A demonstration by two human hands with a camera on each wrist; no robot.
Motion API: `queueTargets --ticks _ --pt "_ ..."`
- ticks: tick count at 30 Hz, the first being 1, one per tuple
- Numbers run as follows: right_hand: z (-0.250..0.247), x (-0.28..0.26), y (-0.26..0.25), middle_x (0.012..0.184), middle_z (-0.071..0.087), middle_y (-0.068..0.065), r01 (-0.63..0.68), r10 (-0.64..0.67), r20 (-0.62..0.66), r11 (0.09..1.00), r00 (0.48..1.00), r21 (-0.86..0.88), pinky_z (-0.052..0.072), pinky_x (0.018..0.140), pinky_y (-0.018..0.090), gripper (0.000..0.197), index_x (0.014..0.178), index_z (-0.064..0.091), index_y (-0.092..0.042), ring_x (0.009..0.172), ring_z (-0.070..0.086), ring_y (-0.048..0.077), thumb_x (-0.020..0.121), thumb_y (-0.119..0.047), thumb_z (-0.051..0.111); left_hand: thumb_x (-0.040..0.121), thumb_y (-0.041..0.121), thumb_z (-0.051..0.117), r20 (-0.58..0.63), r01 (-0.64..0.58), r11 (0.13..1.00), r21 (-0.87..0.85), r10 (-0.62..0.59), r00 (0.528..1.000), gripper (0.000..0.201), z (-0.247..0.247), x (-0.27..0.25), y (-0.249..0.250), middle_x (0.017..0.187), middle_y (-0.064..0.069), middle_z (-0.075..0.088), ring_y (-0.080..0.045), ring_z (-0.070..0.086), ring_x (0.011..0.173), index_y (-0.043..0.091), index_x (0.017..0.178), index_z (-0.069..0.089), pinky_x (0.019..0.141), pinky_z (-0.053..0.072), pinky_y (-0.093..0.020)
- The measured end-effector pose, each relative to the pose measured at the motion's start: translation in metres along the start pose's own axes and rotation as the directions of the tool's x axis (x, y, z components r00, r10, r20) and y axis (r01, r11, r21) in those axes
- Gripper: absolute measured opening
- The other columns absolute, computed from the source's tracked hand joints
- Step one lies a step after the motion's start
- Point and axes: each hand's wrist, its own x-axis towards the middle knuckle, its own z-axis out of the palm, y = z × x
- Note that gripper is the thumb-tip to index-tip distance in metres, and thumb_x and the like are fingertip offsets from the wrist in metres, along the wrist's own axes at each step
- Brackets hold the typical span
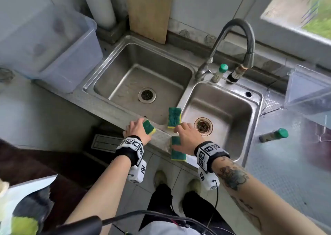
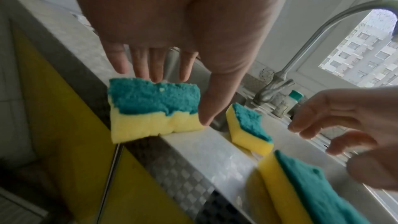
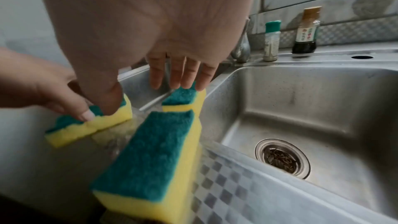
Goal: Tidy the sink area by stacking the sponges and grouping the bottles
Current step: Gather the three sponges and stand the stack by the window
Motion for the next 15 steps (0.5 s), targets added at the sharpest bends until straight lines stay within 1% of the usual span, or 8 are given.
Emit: queueTargets --ticks 1,3,6,7,9,10,12,15 --pt "0.004 0.001 0.001 0.118 0.050 0.008 0.020 -0.019 0.029 0.999 0.999 -0.028 0.044 0.089 0.043 0.063 0.116 0.050 -0.015 0.106 0.045 0.029 0.069 -0.052 0.069 0.066 0.029 0.078 0.016 0.006 1.000 0.020 -0.006 1.000 0.079 0.001 0.000 0.000 0.134 -0.012 0.042 -0.034 0.039 0.128 0.028 0.134 0.038 0.103 0.031 -0.046" --pt "0.009 0.001 0.001 0.119 0.049 0.009 0.031 -0.026 0.064 0.997 0.998 -0.073 0.043 0.090 0.045 0.070 0.116 0.049 -0.014 0.106 0.044 0.030 0.065 -0.056 0.070 0.067 0.024 0.077 0.011 0.020 0.997 0.076 -0.021 1.000 0.080 0.005 0.003 -0.001 0.135 -0.013 0.042 -0.034 0.039 0.128 0.026 0.135 0.035 0.103 0.031 -0.046" --pt "0.015 0.001 0.002 0.120 0.048 0.009 0.047 -0.038 0.090 0.994 0.995 -0.103 0.043 0.090 0.045 0.076 0.117 0.047 -0.014 0.107 0.044 0.031 0.060 -0.059 0.070 0.068 0.019 0.076 -0.041 0.047 0.993 0.109 -0.043 0.998 0.074 0.011 0.006 -0.003 0.133 -0.014 0.046 -0.034 0.041 0.127 0.021 0.133 0.039 0.101 0.033 -0.045" --pt "0.016 0.001 0.002 0.119 0.047 0.008 0.060 -0.049 0.098 0.991 0.994 -0.116 0.043 0.088 0.044 0.077 0.117 0.045 -0.015 0.106 0.044 0.030 0.059 -0.059 0.070 0.069 0.020 0.075 -0.071 0.049 0.994 0.098 -0.042 0.997 0.071 0.011 0.008 -0.003 0.132 -0.015 0.048 -0.034 0.043 0.126 0.019 0.131 0.041 0.100 0.033 -0.045" --pt "0.017 0.001 0.001 0.117 0.045 0.007 0.082 -0.065 0.127 0.987 0.990 -0.135 0.042 0.087 0.042 0.080 0.117 0.043 -0.016 0.104 0.044 0.029 0.056 -0.059 0.072 0.072 0.026 0.075 -0.118 0.050 0.996 0.071 -0.041 0.992 0.064 0.010 0.009 -0.002 0.129 -0.016 0.050 -0.035 0.044 0.124 0.016 0.128 0.045 0.099 0.035 -0.045" --pt "0.018 0.001 0.000 0.116 0.045 0.006 0.091 -0.072 0.139 0.986 0.988 -0.138 0.042 0.086 0.042 0.082 0.117 0.042 -0.016 0.104 0.043 0.029 0.054 -0.059 0.072 0.072 0.029 0.075 -0.124 0.051 0.997 0.053 -0.044 0.991 0.064 0.009 0.010 0.000 0.128 -0.016 0.051 -0.035 0.045 0.123 0.014 0.127 0.046 0.099 0.036 -0.045" --pt "0.022 0.000 0.000 0.117 0.044 0.007 0.111 -0.087 0.161 0.982 0.983 -0.150 0.043 0.087 0.044 0.085 0.117 0.041 -0.017 0.104 0.043 0.029 0.051 -0.059 0.074 0.070 0.029 0.076 -0.124 0.040 0.999 -0.001 -0.040 0.991 0.065 0.005 0.010 0.005 0.127 -0.016 0.052 -0.035 0.047 0.120 0.013 0.125 0.046 0.097 0.038 -0.045" --pt "0.026 -0.002 0.000 0.120 0.044 0.008 0.143 -0.109 0.177 0.971 0.978 -0.192 0.043 0.089 0.044 0.083 0.119 0.040 -0.015 0.106 0.043 0.030 0.053 -0.053 0.075 0.067 0.027 0.077 -0.118 -0.002 0.998 -0.067 -0.006 0.993 0.068 0.000 0.014 0.021 0.125 -0.016 0.052 -0.035 0.048 0.117 0.013 0.124 0.045 0.094 0.041 -0.043"
